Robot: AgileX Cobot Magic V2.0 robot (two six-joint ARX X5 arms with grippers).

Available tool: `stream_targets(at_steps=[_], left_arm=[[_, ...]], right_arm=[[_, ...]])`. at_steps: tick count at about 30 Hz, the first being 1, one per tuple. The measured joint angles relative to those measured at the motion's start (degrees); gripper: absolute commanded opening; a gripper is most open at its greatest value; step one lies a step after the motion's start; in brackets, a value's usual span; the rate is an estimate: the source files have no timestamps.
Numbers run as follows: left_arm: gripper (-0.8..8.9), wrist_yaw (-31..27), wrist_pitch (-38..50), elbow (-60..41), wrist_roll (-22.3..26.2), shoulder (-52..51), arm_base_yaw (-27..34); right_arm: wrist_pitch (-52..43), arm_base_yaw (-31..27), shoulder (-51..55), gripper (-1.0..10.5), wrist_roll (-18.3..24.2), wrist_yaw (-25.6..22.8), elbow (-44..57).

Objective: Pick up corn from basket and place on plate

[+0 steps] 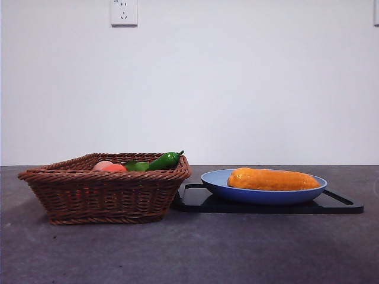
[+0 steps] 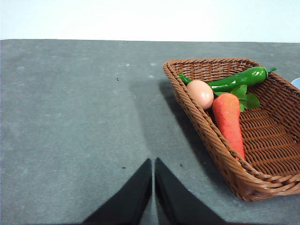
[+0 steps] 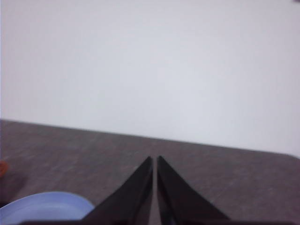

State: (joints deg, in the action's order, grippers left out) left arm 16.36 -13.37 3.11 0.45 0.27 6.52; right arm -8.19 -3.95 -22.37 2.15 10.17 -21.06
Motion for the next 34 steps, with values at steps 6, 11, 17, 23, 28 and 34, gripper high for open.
stream_targets(at_steps=[6,11,17,23,28,34], left_arm=[[0.08,0.00,0.07,-0.02,0.00,0.00,0.00],[0.08,0.02,0.11,-0.02,0.00,0.00,0.00],[0.08,0.00,0.11,-0.02,0.02,0.00,0.00],[0.08,0.00,0.11,-0.04,0.00,0.00,0.00],[0.08,0.00,0.13,-0.04,0.00,0.00,0.00],[0.08,0.00,0.13,-0.04,0.00,0.00,0.00]], right_arm=[[-1.92,0.00,9.57,0.0,0.02,-2.80,9.51],[-1.84,0.00,14.51,0.0,0.02,-2.80,15.26],[-1.49,0.00,18.38,0.0,0.00,-2.80,19.76],[5.25,0.00,21.18,0.0,-0.02,-2.82,20.15],[13.84,0.02,22.12,0.0,-0.02,-2.82,20.15],[17.49,0.02,22.08,0.0,-0.02,-2.78,20.15]])
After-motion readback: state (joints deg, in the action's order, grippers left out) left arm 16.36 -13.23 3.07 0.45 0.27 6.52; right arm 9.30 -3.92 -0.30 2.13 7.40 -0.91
